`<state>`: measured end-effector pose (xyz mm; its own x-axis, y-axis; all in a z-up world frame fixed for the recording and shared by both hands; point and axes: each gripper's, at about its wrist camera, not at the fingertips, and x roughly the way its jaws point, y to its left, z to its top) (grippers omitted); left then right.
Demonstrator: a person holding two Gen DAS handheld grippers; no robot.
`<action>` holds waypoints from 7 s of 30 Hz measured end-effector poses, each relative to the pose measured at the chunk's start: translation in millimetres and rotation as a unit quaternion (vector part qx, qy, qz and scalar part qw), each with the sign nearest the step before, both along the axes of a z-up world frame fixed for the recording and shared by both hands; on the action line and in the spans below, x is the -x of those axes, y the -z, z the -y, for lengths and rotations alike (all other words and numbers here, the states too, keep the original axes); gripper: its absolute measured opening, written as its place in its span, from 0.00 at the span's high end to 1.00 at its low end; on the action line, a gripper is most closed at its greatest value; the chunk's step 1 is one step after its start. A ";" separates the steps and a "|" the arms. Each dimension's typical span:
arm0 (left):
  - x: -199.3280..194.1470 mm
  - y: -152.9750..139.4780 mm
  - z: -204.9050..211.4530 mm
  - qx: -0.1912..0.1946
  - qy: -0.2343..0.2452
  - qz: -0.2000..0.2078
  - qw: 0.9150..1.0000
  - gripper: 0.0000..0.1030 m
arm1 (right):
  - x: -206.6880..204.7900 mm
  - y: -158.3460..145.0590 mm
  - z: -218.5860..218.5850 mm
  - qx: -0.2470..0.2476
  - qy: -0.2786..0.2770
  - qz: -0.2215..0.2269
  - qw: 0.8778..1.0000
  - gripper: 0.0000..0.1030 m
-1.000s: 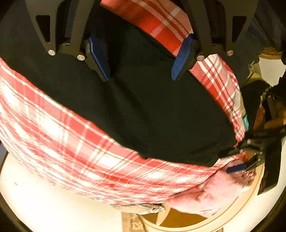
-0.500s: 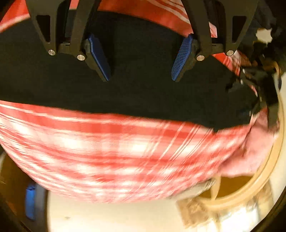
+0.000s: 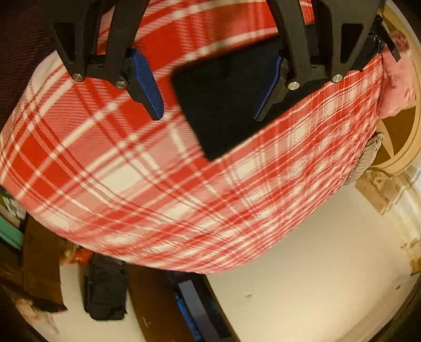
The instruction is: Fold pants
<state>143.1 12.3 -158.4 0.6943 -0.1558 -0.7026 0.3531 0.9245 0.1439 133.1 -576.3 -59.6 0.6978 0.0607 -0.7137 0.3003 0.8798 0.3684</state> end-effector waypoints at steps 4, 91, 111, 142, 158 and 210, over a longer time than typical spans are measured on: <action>-7.8 -0.3 11.6 0.009 0.005 -0.002 1.000 0.00 | -1.2 18.1 6.1 -0.034 -0.006 -0.005 0.999 0.43; -45.7 -27.0 207.7 0.214 0.152 -0.175 0.949 0.88 | 29.4 12.7 -188.5 0.045 -0.228 0.181 0.956 0.45; -42.5 -60.7 118.5 0.269 0.090 -0.189 0.940 0.88 | 27.6 29.2 -211.5 0.052 -0.269 0.156 0.949 0.42; -39.9 -18.7 12.2 0.272 -0.021 -0.218 0.937 0.88 | 37.9 51.2 -265.9 0.081 -0.367 0.125 0.918 0.42; -41.1 -13.6 -1.8 0.260 -0.036 -0.218 0.940 0.88 | 21.9 74.0 -301.8 0.129 -0.393 0.040 0.909 0.42; 16.6 1.0 -1.4 0.121 -0.042 -0.130 0.983 0.20 | 11.7 34.8 -368.6 0.131 -0.465 0.051 0.874 0.38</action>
